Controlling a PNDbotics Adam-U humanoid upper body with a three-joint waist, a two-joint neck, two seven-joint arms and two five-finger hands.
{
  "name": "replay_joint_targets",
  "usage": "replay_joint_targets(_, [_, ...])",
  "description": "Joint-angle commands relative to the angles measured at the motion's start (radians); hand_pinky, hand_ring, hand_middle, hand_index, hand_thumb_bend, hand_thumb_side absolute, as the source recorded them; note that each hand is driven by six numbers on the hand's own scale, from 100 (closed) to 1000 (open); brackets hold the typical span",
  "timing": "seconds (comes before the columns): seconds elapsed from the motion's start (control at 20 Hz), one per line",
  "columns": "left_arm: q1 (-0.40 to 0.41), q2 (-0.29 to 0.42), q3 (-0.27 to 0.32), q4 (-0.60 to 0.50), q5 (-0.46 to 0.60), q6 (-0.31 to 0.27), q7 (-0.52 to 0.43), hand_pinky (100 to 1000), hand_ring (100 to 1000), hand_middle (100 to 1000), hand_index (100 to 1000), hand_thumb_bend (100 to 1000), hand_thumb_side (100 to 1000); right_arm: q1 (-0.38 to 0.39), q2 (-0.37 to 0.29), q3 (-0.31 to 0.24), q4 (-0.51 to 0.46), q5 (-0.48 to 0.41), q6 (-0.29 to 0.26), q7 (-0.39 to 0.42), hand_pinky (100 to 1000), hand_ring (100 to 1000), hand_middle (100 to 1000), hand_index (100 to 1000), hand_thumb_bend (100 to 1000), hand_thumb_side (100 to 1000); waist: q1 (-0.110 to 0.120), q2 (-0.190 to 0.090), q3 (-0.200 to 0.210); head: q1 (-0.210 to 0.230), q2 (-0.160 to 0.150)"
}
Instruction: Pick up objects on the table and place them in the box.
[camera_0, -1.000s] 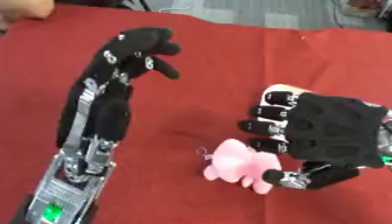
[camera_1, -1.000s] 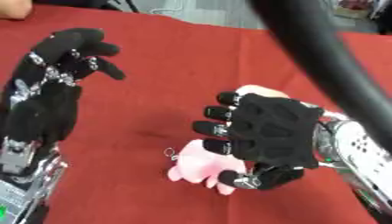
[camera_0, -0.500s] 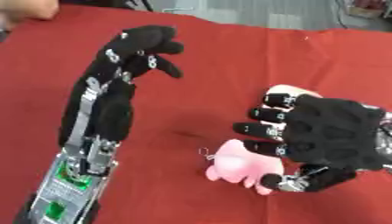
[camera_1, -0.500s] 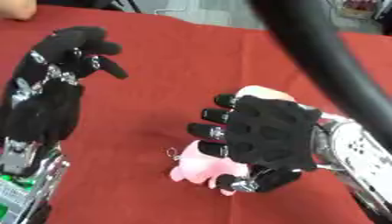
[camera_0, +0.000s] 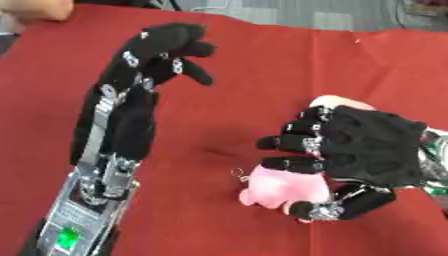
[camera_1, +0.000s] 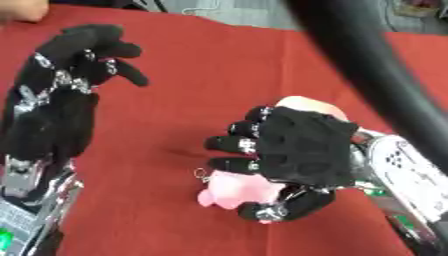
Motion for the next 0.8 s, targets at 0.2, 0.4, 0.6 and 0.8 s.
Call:
replay_joint_targets(0.2, [-0.015,-0.003,-0.001,-0.019,0.000,-0.001,-0.001,554,771,782,868,100,830,-0.018,-0.005,-0.013,-0.007,-0.074,0.016,0.041,360,618,809,831,463,601,0.007,-0.013,0.001,-0.003,-0.015])
replay_joint_targets(0.4, [-0.018,-0.006,-0.003,-0.019,0.003,-0.002,-0.002,553,772,783,868,100,831,-0.016,-0.002,-0.014,-0.003,-0.071,0.020,0.058,367,614,810,831,456,598,0.009,-0.009,0.004,-0.007,-0.010])
replay_joint_targets(0.6, [-0.023,-0.010,-0.006,-0.019,0.007,-0.002,-0.004,553,772,783,868,100,831,-0.013,0.013,-0.009,0.031,-0.031,0.016,0.050,374,608,808,826,437,590,0.011,-0.003,0.010,-0.011,-0.007])
replay_joint_targets(0.8, [-0.028,-0.014,-0.008,-0.019,0.010,-0.001,-0.008,553,772,783,868,100,831,-0.014,0.025,0.000,0.079,0.019,0.004,0.021,373,601,805,821,427,578,0.013,0.000,0.016,-0.013,-0.004])
